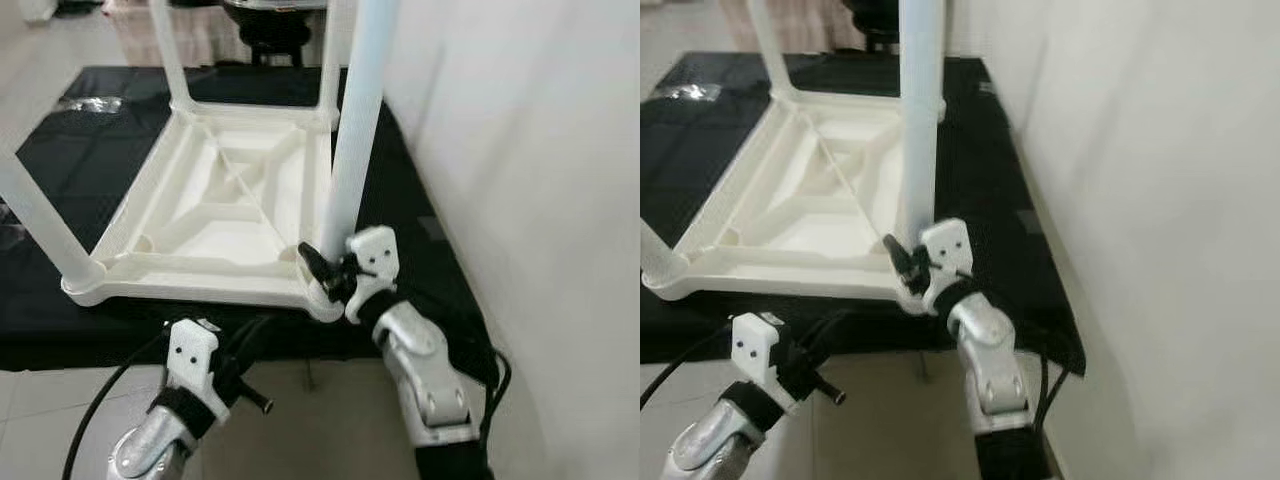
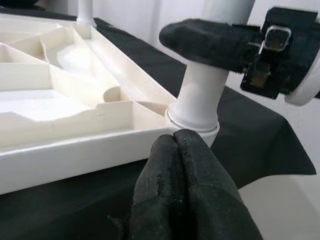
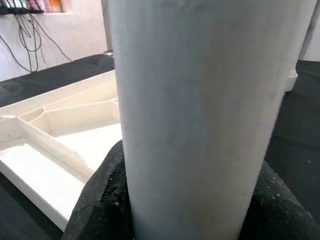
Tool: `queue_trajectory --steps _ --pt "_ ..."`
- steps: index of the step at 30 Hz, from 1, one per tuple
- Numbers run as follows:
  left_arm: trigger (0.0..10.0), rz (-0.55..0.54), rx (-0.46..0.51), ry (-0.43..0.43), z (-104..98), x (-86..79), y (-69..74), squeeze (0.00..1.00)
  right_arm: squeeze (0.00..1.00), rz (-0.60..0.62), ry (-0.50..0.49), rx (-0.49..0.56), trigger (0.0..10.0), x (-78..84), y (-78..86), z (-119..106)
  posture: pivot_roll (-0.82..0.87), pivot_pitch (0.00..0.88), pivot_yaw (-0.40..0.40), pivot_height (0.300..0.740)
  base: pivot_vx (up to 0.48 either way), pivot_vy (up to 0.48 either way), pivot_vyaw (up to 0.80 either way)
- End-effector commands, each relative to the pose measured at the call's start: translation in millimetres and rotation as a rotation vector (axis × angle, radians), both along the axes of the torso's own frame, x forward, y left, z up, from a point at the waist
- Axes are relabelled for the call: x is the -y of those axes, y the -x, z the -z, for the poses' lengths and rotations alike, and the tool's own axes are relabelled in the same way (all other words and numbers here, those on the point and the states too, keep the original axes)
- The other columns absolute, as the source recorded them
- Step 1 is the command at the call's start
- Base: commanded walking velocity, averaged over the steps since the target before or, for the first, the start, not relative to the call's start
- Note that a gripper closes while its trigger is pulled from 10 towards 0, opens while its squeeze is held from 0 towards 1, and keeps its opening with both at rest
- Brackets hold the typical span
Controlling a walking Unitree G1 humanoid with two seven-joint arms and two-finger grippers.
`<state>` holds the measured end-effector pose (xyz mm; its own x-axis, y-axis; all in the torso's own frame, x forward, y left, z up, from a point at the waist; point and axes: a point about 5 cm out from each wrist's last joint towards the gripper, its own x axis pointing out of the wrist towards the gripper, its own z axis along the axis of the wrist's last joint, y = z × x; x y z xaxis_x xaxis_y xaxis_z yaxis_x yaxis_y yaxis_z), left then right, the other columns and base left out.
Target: Building children table
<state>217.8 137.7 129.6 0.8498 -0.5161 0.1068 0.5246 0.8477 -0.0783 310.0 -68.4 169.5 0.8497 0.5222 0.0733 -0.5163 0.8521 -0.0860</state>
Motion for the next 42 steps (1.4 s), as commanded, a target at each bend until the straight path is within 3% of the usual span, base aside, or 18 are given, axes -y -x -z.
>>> queue_trajectory --steps 1,2,4,5,6,8,11,14,15,19,20,25,26,29,30,37,41,42 --pt "10.0 0.02 -0.019 0.0 5.3 0.8 -3.0 0.0 0.0 -0.019 0.108 -0.193 0.0 -0.4 -1.8 44.7 0.02 0.15 -0.068 0.74 0.0 0.0 0.0" --pt "10.0 0.02 -0.019 0.0 5.3 0.8 -3.0 0.0 0.0 -0.019 0.108 -0.193 0.0 -0.4 -1.8 44.7 0.02 0.15 -0.068 0.74 0.0 0.0 0.0" --pt "10.0 0.004 -0.013 -0.004 7.0 0.1 -7.6 0.0 0.0 -0.079 0.105 -0.185 10.0 -5.0 -9.5 42.5 0.02 0.125 -0.066 0.74 0.0 0.0 0.0" --pt "10.0 -0.005 -0.01 -0.004 7.6 -0.6 -8.8 0.0 0.0 -0.089 0.089 -0.188 10.0 -7.4 -7.6 39.3 0.01 0.119 -0.065 0.74 0.0 0.0 0.0" --pt "10.0 -0.014 -0.007 -0.004 7.9 -1.0 -10.0 0.0 1.0 -0.129 0.056 -0.187 10.0 -7.7 -7.2 33.3 0.02 0.112 -0.068 0.74 0.0 0.0 0.0" --pt "10.0 -0.018 -0.007 -0.003 8.0 -1.1 -10.7 0.0 1.0 -0.155 0.035 -0.185 10.0 -7.8 -6.1 29.3 0.02 0.112 -0.068 0.74 0.0 0.0 0.0" --pt "10.0 -0.015 -0.007 -0.003 8.5 -0.6 -12.0 0.0 1.0 -0.439 0.011 -0.125 10.0 -3.3 -6.7 3.9 0.02 0.104 -0.066 0.74 0.0 0.0 0.0" --pt "10.0 -0.012 -0.008 -0.004 8.5 -0.2 -12.1 0.0 1.0 -0.514 0.048 -0.08 10.0 1.8 -9.9 -4.0 0.02 0.103 -0.065 0.74 0.0 0.0 0.0" --pt "10.0 -0.009 -0.006 -0.003 8.4 0.2 -11.8 0.0 0.0 -0.619 0.144 -0.036 10.0 12.9 -18.1 -12.6 0.03 0.11 -0.063 0.74 0.0 0.0 0.0" --pt "10.0 -0.007 -0.005 -0.002 8.4 0.6 -10.7 0.0 0.0 -0.712 0.222 -0.039 10.0 23.7 -26.2 -16.9 0.04 0.115 -0.065 0.74 0.0 0.0 0.0" --pt "10.0 -0.007 -0.006 -0.003 8.1 0.8 -8.1 0.0 0.0 -0.764 0.267 -0.069 10.0 33.3 -38.7 -23.7 0.05 0.126 -0.062 0.74 0.0 0.0 0.0" --pt "10.0 -0.007 -0.005 -0.004 8.1 0.8 -5.7 0.0 0.0 -0.782 0.268 -0.092 10.0 37.9 -46.7 -29.7 0.06 0.134 -0.062 0.74 0.0 0.0 0.0" --pt "10.0 -0.007 -0.007 -0.005 8.0 0.7 -3.8 0.0 0.0 -0.78 0.261 -0.108 5.3 40.4 -51.2 -33.0 0.07 0.144 -0.062 0.74 0.0 0.0 0.0" --pt "10.0 -0.007 -0.007 -0.005 7.9 0.6 -2.6 0.0 0.0 -0.782 0.254 -0.121 5.3 42.3 -53.7 -35.4 0.07 0.146 -0.061 0.74 0.0 0.0 0.0" --pt "10.0 -0.006 -0.008 -0.005 7.7 0.5 -1.1 0.0 0.0 -0.792 0.236 -0.134 0.0 44.9 -55.7 -38.2 0.07 0.153 -0.059 0.74 0.0 0.0 0.0" --pt "10.0 -0.004 -0.01 -0.004 6.4 1.3 2.0 0.0 0.0 -0.749 0.212 -0.123 0.0 57.7 -58.3 -40.4 0.06 0.175 -0.062 0.74 0.0 0.0 0.0" --pt "10.0 -0.003 -0.008 -0.001 4.8 2.4 2.7 0.0 0.0 -0.641 0.242 -0.096 0.0 79.1 -53.5 -32.1 0.04 0.194 -0.07 0.74 0.0 0.0 0.0" --pt "10.0 -0.004 -0.007 0.001 4.3 2.1 2.7 0.0 0.0 -0.55 0.204 -0.109 0.0 84.2 -48.4 -24.0 0.03 0.198 -0.074 0.74 0.0 0.0 0.0"
